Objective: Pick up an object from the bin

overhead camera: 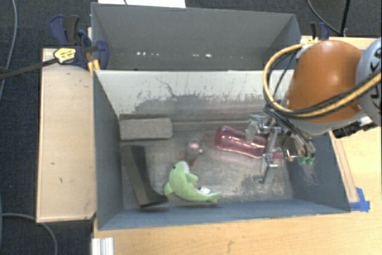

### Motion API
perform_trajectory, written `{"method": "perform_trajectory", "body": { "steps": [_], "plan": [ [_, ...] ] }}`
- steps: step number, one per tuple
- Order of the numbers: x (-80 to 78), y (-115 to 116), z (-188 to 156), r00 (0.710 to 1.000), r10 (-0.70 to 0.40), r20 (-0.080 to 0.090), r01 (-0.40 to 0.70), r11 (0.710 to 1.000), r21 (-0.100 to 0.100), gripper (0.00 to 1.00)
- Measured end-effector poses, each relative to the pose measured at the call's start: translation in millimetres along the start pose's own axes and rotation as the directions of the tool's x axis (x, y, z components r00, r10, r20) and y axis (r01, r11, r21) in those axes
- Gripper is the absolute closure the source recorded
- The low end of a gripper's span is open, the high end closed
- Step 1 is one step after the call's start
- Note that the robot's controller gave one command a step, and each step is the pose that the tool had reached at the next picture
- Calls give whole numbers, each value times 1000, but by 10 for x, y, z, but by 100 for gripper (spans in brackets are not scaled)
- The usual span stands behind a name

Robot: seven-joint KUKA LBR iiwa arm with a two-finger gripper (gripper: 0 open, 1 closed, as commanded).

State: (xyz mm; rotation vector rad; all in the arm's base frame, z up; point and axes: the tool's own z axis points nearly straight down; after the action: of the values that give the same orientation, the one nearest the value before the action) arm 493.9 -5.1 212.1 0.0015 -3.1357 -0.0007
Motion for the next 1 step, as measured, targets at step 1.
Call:
{"method": "perform_trajectory", "body": {
  "steps": [1],
  "plan": [
    [-15, 0, -43, 1000, 0, 9, 0, 1000, 0, 0]
  ]
}}
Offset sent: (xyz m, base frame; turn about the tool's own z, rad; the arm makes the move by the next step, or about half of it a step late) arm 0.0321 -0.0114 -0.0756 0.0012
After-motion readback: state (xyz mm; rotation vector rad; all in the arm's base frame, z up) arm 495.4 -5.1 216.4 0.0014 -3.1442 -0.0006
